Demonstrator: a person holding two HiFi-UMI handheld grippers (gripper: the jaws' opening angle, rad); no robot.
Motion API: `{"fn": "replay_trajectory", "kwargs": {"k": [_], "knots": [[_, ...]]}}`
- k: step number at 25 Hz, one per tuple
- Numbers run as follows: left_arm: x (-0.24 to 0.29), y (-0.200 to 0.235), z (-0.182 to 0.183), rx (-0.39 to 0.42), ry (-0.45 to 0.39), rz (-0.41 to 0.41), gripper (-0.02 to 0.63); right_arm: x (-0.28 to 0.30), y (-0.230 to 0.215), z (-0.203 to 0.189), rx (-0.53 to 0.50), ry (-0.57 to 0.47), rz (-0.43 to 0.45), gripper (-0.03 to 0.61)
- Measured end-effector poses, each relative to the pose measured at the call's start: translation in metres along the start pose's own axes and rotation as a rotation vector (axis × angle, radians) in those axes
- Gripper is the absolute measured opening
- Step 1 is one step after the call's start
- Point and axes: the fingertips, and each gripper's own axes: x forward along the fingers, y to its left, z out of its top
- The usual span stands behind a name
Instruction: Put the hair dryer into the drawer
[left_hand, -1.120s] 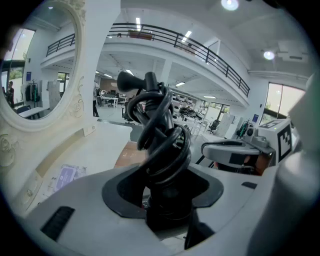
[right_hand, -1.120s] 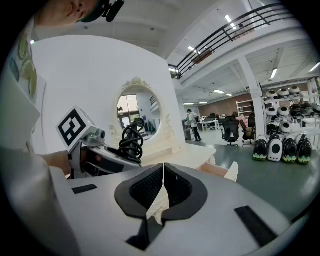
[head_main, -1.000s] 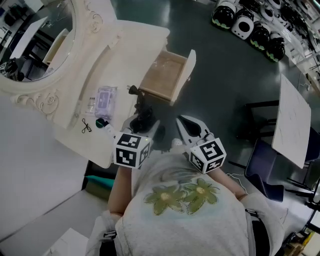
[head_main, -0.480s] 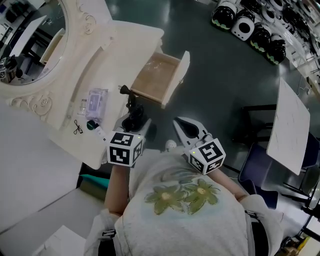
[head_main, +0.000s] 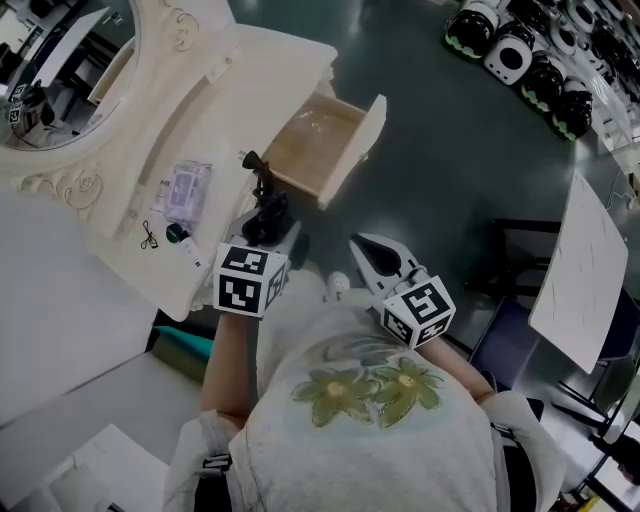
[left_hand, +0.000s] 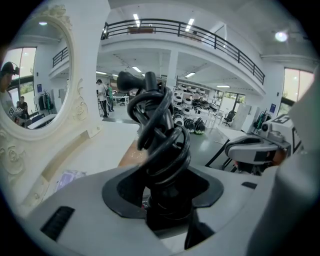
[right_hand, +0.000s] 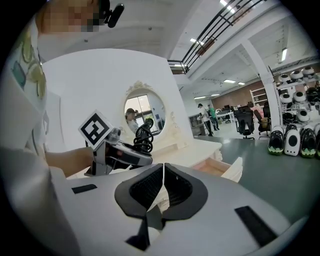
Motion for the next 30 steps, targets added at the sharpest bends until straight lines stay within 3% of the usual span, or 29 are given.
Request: {"fn": "replay_trajectory", "kwargs": {"k": [10,30], "knots": [[0.034,0.014,0.007,0.009,0.047,0.017,0.209,0.016,-0.027,-0.003,0.035,0.016,-0.009,0.025],[0.111,0.071,0.039,0.037,0.152,-0.018,0.209,0.09,-0.099,0.036,0.092,0.015,-0.084,0.025]]}}
